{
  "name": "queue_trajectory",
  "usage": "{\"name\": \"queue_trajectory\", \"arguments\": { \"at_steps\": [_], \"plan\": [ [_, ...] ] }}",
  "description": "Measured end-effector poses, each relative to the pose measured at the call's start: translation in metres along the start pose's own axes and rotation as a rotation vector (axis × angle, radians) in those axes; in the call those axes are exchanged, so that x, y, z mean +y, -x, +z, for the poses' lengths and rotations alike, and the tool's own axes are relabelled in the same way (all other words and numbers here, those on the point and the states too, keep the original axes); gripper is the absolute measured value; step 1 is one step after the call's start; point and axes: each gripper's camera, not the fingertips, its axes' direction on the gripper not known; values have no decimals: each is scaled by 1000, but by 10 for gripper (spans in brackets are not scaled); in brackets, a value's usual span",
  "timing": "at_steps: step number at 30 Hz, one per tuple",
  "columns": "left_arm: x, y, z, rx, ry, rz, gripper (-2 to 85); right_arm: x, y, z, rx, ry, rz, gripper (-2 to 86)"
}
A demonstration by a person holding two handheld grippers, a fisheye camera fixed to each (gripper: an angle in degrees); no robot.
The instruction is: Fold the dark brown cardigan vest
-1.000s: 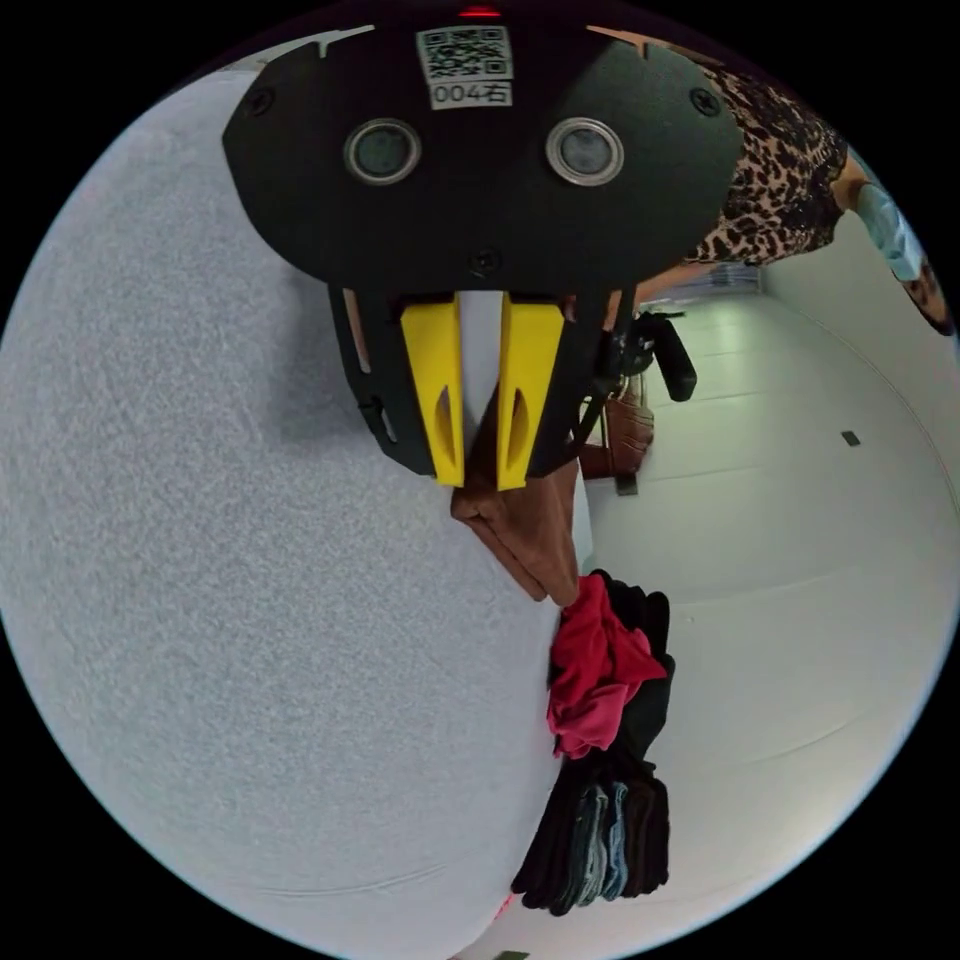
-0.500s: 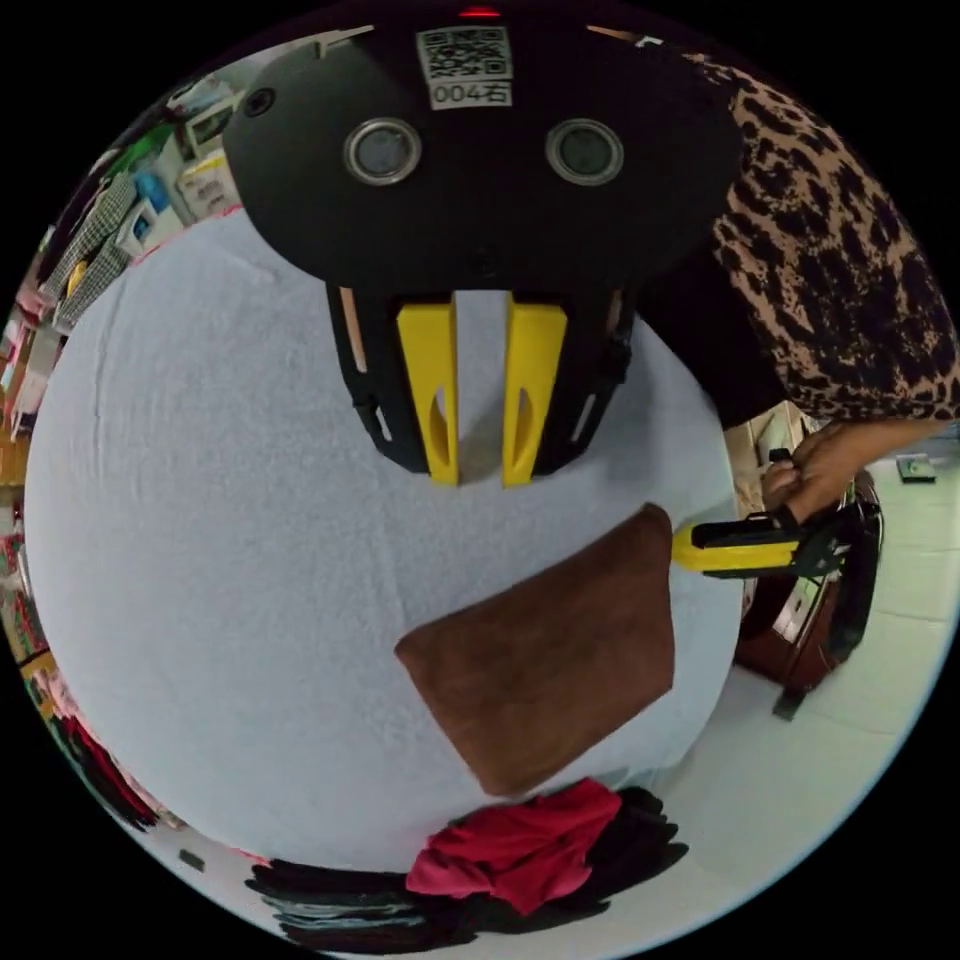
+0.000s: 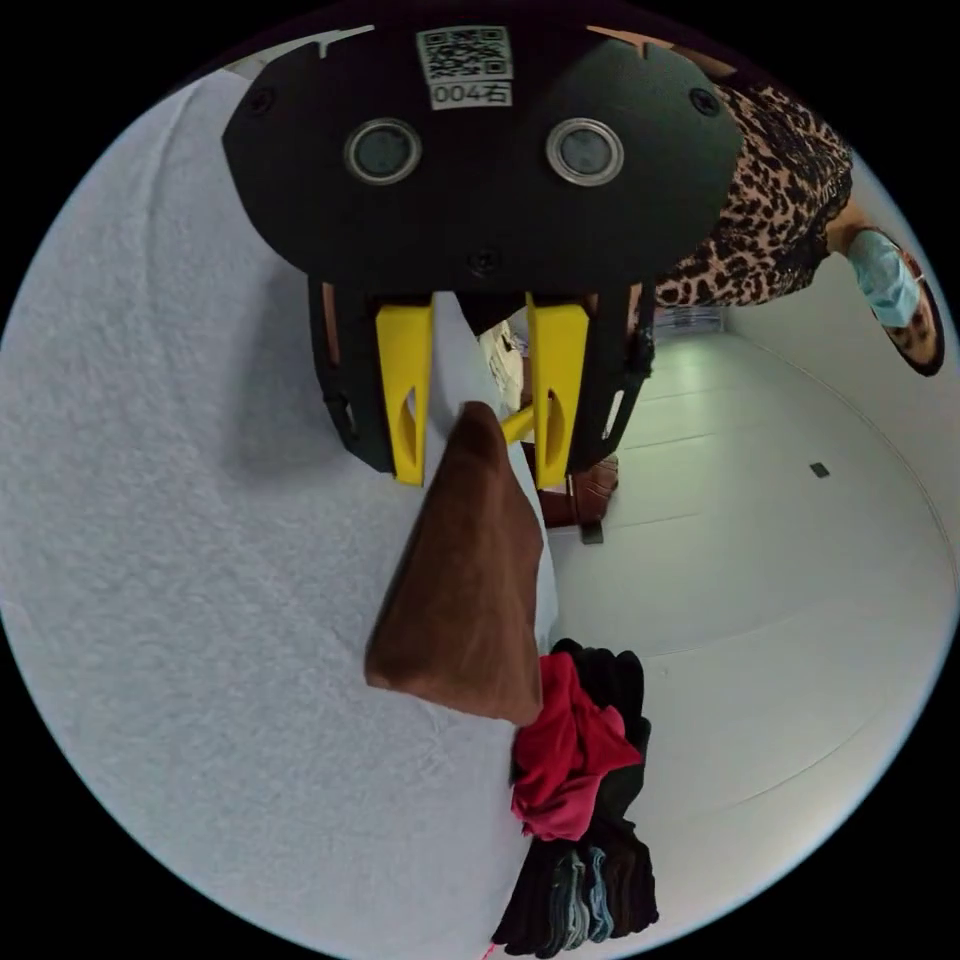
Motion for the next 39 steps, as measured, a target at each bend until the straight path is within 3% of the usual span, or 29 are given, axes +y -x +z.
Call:
{"name": "queue_trajectory", "arguments": {
  "at_steps": [5, 12, 16, 20, 23, 26, 31, 39],
  "plan": [
    [-12, -2, -45, 115, -37, -97, 185, -4, -8, 16, -61, -26, 54, 76],
    [-39, -12, -69, 342, -64, -158, 233, 9, 7, 21, -61, -20, 24, 65],
    [-72, -31, -69, 445, -25, -114, 155, 13, -5, 32, 2, 48, -4, 69],
    [-94, -55, -83, 388, -19, -123, 73, 31, -37, 14, -64, 59, -38, 120],
    [-108, -81, -97, 270, 27, -118, 52, 49, -81, -8, -106, -13, 48, 209],
    [-123, -100, -106, 261, 65, -111, 40, 57, -126, -19, -241, -99, 124, 239],
    [-154, -127, -123, 201, 153, -84, 34, 50, -168, -5, -351, -113, 126, 230],
    [-221, -99, -140, 189, 328, -96, 44, 48, -206, 48, -293, -111, 118, 207]
  ]
}}
